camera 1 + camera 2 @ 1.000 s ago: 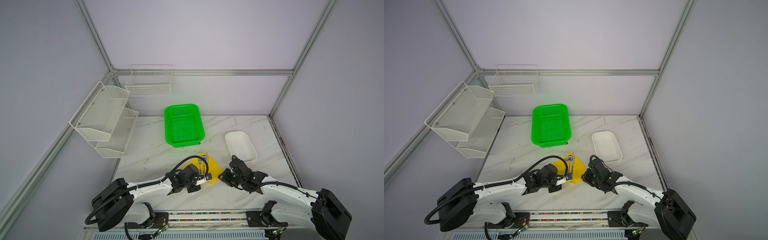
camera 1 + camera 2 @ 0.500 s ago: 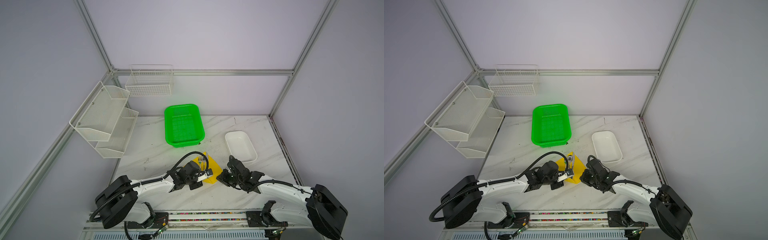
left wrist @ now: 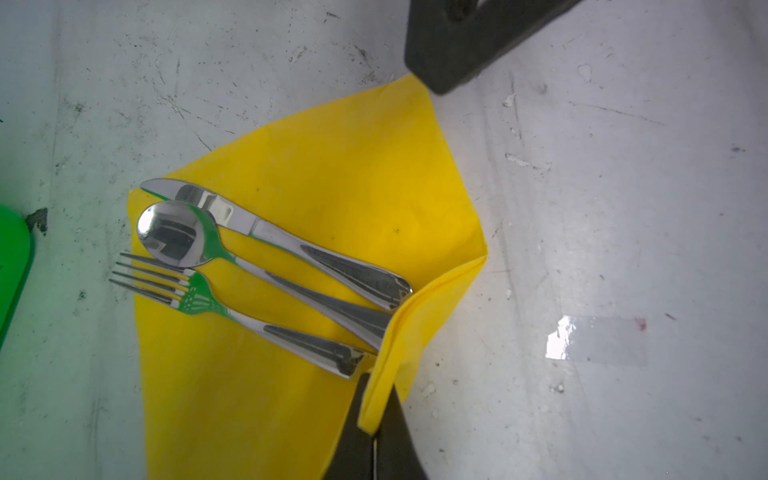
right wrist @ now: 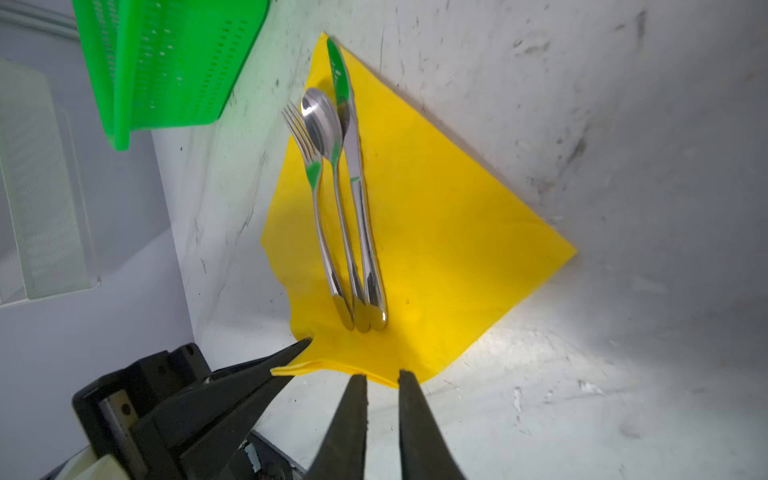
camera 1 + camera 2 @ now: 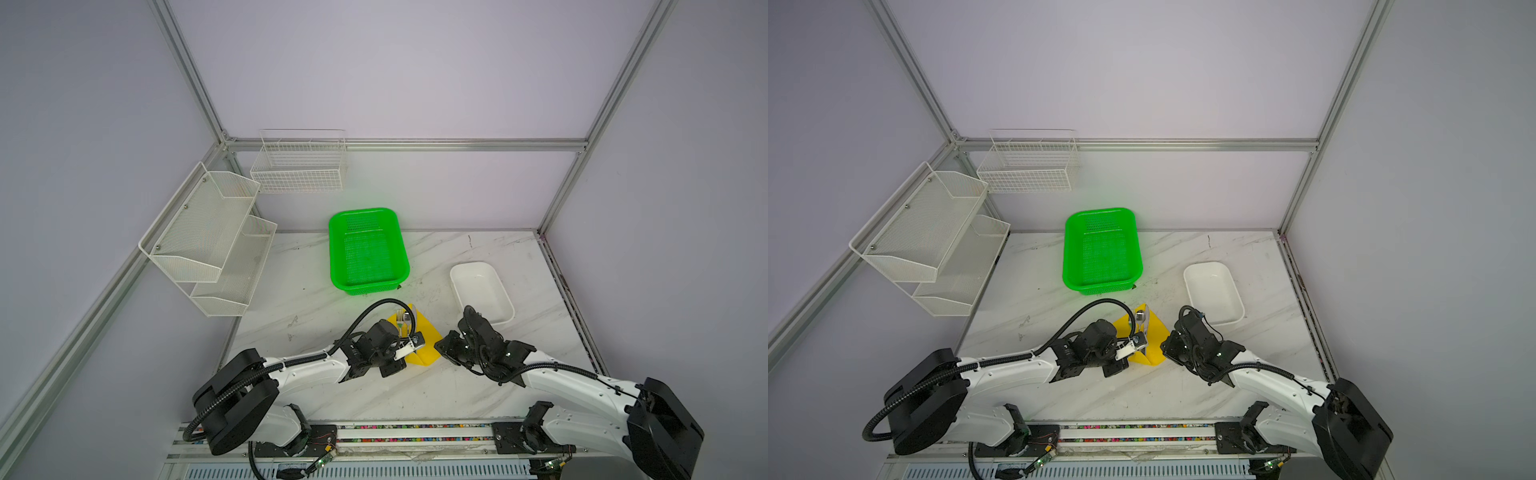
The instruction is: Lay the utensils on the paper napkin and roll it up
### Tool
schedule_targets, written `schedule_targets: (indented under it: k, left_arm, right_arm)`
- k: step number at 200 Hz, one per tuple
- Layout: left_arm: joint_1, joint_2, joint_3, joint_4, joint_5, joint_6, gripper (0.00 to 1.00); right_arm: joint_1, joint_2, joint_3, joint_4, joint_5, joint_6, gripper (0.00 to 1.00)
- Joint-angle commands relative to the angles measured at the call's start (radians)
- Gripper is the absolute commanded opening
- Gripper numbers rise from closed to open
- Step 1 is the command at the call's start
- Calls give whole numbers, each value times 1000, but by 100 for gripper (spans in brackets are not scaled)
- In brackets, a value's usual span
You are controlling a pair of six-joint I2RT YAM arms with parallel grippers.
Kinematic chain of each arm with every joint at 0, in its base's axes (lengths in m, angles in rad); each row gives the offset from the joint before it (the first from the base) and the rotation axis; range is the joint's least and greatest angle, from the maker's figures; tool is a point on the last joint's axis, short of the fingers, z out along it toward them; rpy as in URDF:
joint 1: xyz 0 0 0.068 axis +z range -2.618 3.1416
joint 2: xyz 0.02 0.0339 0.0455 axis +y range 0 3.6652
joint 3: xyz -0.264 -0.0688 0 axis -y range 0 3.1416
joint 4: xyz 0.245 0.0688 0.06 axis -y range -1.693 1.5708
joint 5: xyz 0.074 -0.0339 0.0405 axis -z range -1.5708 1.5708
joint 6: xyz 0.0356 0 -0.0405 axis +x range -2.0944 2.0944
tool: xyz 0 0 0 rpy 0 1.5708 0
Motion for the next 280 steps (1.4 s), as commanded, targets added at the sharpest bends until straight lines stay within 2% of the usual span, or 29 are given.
schedule_targets:
  k: [1,64,122,155,226,280]
  left_arm:
    - [9,8,98,42,-2,-47,5]
    - [14,8,104,42,-11,-82,6]
    - [19,49,114,29,-13,-101,7]
    - [19,58,119,22,-26,-118,7]
    - [33,80,135,6,-60,-184,8]
    - [39,83,139,5,-36,-190,10]
  right_arm:
    - [31,66,21,82,-64,-42,18]
    - [125,244,81,165,-61,-50,12]
    - [140,278,80,199,-68,-42,12]
    - [140,289,88,148,-8,-28,12]
    - [137,310,81,168,25,7,15]
    - [118,314,85,180,55,16,15]
